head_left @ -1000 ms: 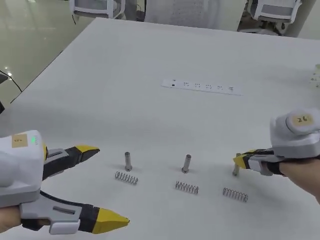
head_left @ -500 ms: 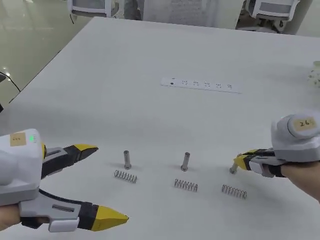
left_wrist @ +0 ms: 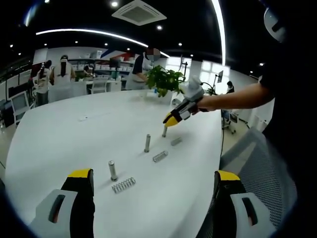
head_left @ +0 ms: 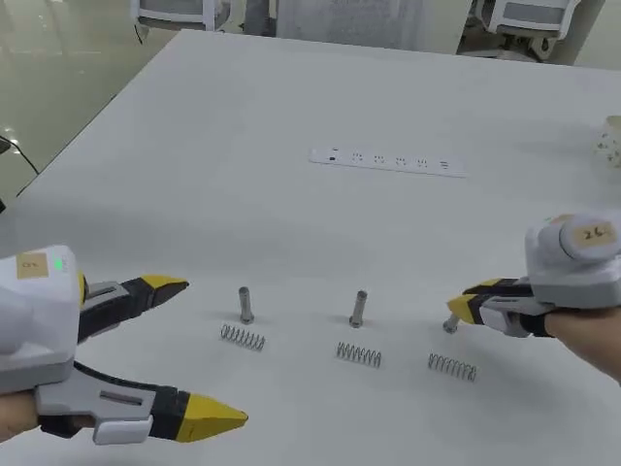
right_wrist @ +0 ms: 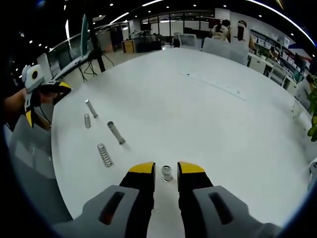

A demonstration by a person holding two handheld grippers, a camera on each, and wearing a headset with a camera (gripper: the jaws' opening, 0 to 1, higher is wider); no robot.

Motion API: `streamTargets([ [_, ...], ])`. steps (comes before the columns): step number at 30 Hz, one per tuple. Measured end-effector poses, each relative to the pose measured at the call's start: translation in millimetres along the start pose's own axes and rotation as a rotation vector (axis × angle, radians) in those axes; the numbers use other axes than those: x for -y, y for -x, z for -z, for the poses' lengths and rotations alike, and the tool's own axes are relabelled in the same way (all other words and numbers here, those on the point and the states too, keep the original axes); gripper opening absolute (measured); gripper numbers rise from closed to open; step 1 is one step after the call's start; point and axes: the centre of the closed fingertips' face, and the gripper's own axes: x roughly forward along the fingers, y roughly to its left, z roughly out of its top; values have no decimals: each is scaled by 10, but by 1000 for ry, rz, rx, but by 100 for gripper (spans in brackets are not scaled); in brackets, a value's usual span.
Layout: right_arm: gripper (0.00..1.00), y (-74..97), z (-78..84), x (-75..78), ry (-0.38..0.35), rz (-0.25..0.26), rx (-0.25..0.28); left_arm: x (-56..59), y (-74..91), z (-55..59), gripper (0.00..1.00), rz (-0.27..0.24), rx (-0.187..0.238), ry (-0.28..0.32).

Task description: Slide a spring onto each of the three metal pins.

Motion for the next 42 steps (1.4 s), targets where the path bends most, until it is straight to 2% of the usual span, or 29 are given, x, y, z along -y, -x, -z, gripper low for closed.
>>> streamTargets([
  [28,27,80,-45,-113,21,-28,29,-21,6,17,98,-6,-2,2],
  [35,29,134,-19,-165,73,-39,25,-22,12,23,98,-8,-5,3],
  [42,32,208,3,-186,184,-30,14,-24,27,28,98,-8,-10,5],
])
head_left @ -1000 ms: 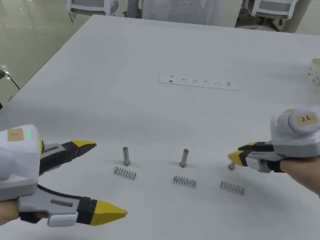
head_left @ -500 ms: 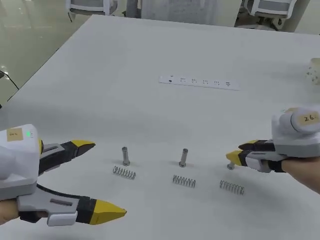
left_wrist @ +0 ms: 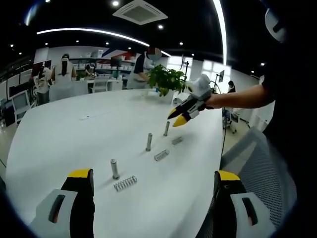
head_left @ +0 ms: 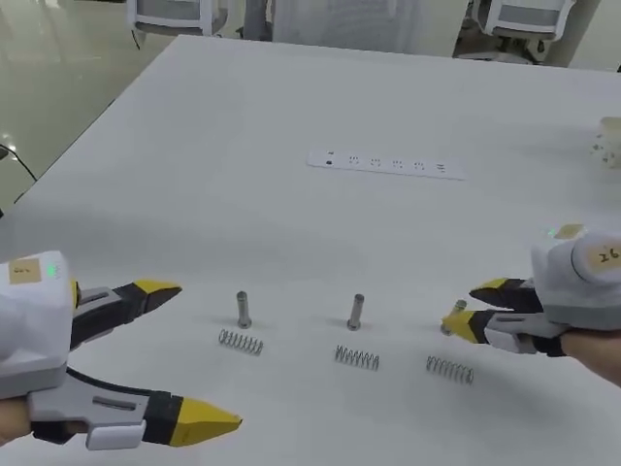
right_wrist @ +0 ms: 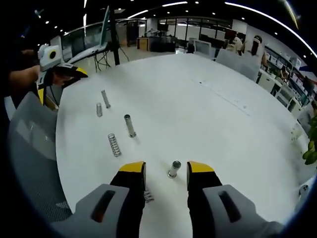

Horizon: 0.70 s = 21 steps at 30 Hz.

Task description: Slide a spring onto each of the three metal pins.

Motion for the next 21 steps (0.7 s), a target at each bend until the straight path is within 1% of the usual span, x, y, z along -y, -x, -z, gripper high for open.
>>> streamTargets([
  [2,32,24,-18,-11,-4,-6,6,2,1,2,98,1,-1,0],
  [3,32,58,-64,-36,-14,-18,24,3,2,2,98,1,-2,0],
  [4,32,74,-76,-43,-13,-19,26,6,3,4,98,3,-3,1],
  [7,32,108,-93,-61,22,-21,24,13,4,6,98,4,-8,-1],
  [9,32,115,-78,-52,31,-20,18,19,6,2,98,6,-7,0],
  [15,30,171,-14,-95,34,-39,7,20,16,-12,98,6,-8,-2],
  [16,30,183,-4,-138,42,-43,5,20,18,-13,98,6,-9,-3],
  [21,29,188,63,-201,101,-71,-28,17,21,-13,98,5,-10,-4],
])
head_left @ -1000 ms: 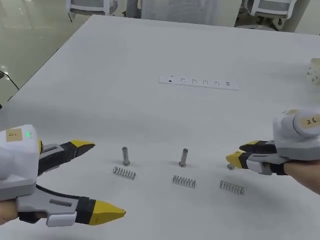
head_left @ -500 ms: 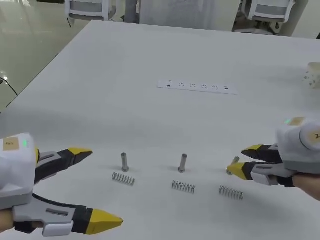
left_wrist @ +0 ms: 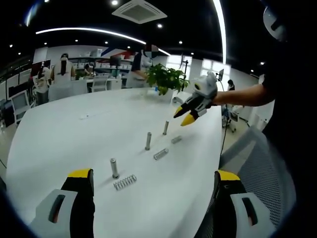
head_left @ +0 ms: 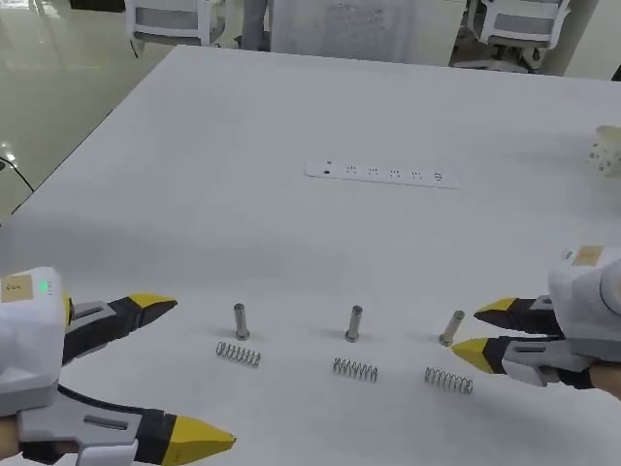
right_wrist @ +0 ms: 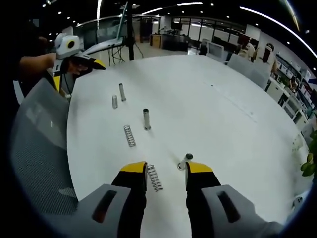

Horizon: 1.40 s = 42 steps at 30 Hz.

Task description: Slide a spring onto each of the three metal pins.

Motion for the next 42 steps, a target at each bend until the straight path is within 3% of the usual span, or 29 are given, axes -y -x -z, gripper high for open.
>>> streamTargets([
  [9,29,-48,72,-121,91,-63,-53,22,-12,-15,98,5,4,-3],
  [13,28,-108,190,-193,138,-104,-105,29,-11,-6,98,5,2,-4],
  [17,26,-161,289,-213,179,-114,-145,18,4,5,98,1,1,-2],
  [42,15,-417,580,-238,245,-210,-288,27,50,62,98,-7,-6,2],
])
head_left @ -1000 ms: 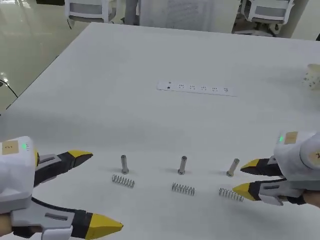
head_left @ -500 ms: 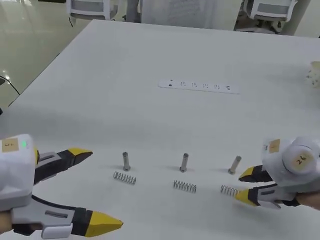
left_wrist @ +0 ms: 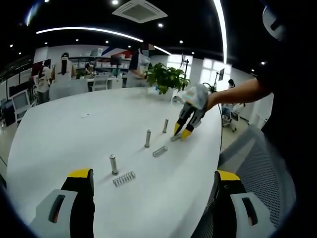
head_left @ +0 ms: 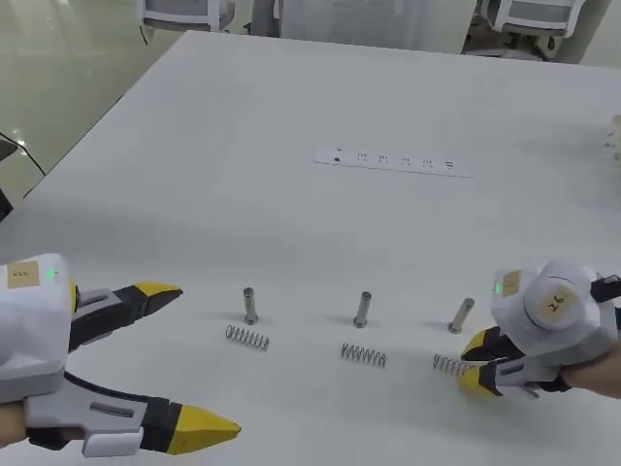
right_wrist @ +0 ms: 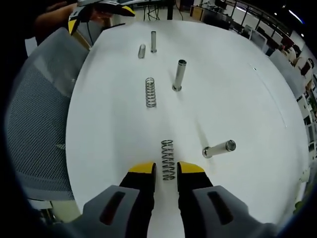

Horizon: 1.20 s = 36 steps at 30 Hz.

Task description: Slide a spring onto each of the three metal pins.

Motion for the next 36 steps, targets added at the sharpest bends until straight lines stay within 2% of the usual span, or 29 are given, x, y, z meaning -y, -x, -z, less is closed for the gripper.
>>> streamTargets([
  [10,9,-26,9,-7,-7,-19,-2,1,-7,14,98,-1,-1,3],
  [17,8,-1,0,-17,3,-18,1,30,-15,9,98,7,-4,-1],
  [21,8,49,-46,-45,7,-17,16,61,-25,-3,97,16,-1,-12],
  [23,8,91,-77,-57,11,-13,23,115,-53,4,98,39,-14,-23],
  [26,8,138,-125,-69,21,-11,31,135,-82,-2,97,48,-22,-34],
  [31,8,225,-256,-128,51,-14,54,181,-149,-67,97,70,-10,-36],
  [36,8,274,-367,-208,77,-24,75,295,-254,-73,95,113,-27,-49],
])
